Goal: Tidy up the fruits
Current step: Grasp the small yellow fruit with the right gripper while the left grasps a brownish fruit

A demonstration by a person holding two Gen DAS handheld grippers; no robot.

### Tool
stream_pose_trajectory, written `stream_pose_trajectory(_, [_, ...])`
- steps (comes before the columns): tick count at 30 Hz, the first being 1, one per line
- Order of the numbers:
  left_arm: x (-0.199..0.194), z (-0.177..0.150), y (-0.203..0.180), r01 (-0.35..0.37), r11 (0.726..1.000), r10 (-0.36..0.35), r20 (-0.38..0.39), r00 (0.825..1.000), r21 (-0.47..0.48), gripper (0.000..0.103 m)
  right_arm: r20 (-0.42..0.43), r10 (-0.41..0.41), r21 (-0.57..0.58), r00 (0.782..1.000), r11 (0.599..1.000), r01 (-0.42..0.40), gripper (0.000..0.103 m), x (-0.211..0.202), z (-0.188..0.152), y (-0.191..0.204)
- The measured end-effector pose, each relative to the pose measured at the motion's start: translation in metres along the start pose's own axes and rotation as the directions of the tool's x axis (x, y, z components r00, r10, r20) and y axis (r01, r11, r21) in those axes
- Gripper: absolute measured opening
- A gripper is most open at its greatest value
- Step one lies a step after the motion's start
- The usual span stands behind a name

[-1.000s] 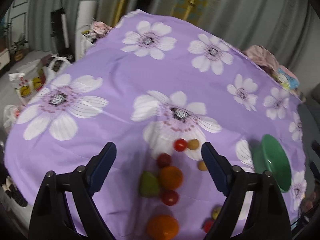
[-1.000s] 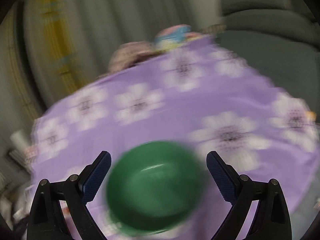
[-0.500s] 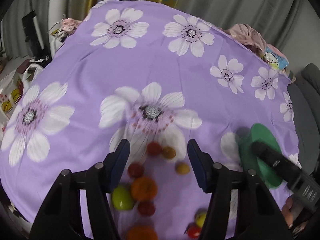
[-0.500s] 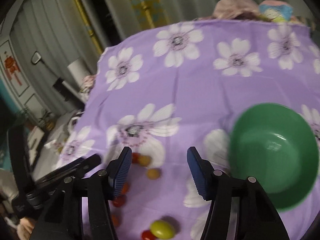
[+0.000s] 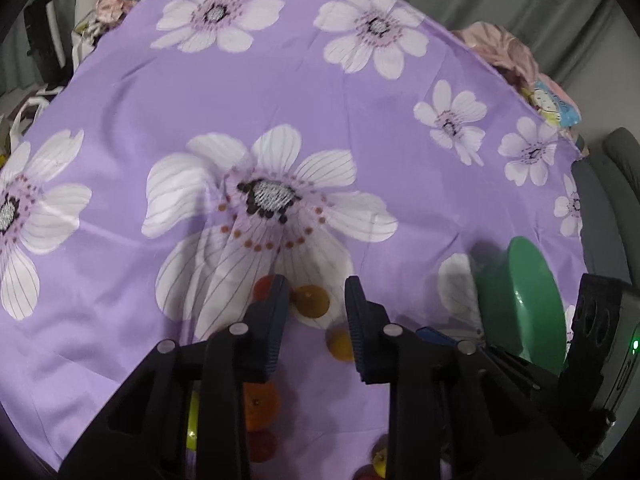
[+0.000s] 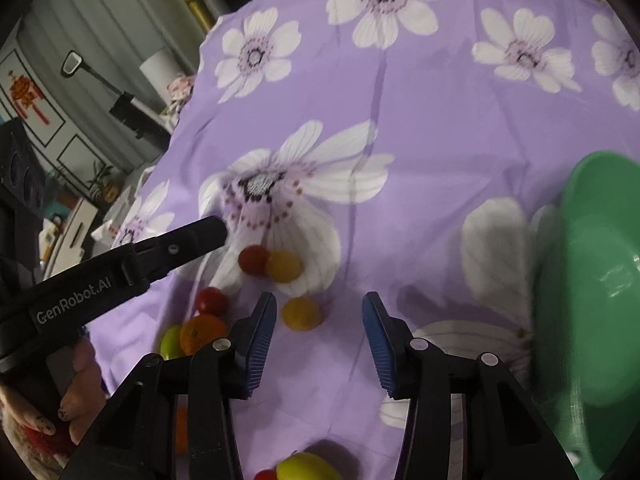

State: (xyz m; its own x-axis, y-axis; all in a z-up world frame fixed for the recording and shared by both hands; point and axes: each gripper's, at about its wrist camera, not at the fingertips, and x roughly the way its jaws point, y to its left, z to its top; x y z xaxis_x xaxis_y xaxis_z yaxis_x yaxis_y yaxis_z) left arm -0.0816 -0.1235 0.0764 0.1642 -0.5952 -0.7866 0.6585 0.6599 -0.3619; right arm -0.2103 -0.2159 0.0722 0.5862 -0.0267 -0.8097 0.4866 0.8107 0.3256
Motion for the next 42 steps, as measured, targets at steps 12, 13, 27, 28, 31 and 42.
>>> stream_pose_trajectory(12, [0.035,0.0,-0.001,0.039,0.999,-0.044,-0.139,0.989,-0.037,0.027,-0.063,-0.077,-0.052,0.995,0.996,0.073,0.048,0.024,-0.007,0.009])
stream_pose_trajectory(13, [0.036,0.0,0.0,0.036,0.998,-0.042,-0.144,0.989,-0.041,0.027,-0.065,-0.078,-0.057,0.995,0.996,0.075,0.048,0.027,-0.007,0.008])
stream_pose_trajectory(27, [0.056,0.001,0.004,-0.009,0.998,-0.002,-0.182,0.983,-0.059,0.027,-0.086,-0.09,-0.071,0.992,0.994,0.084,0.042,0.039,-0.006,0.011])
stream_pose_trajectory(28, [0.057,0.001,0.005,-0.003,0.998,-0.009,-0.188,0.982,-0.068,0.027,-0.087,-0.089,-0.071,0.992,0.994,0.083,0.042,0.04,-0.006,0.011])
stream_pose_trajectory(31, [0.059,0.001,0.004,0.001,0.998,-0.014,-0.189,0.982,-0.069,0.028,-0.089,-0.085,-0.072,0.992,0.994,0.079,0.042,0.041,-0.006,0.012])
stream_pose_trajectory(42, [0.057,0.0,0.006,0.007,0.997,-0.019,-0.162,0.987,-0.076,0.027,-0.088,-0.07,-0.08,0.994,0.995,0.063,0.028,0.044,-0.007,0.014])
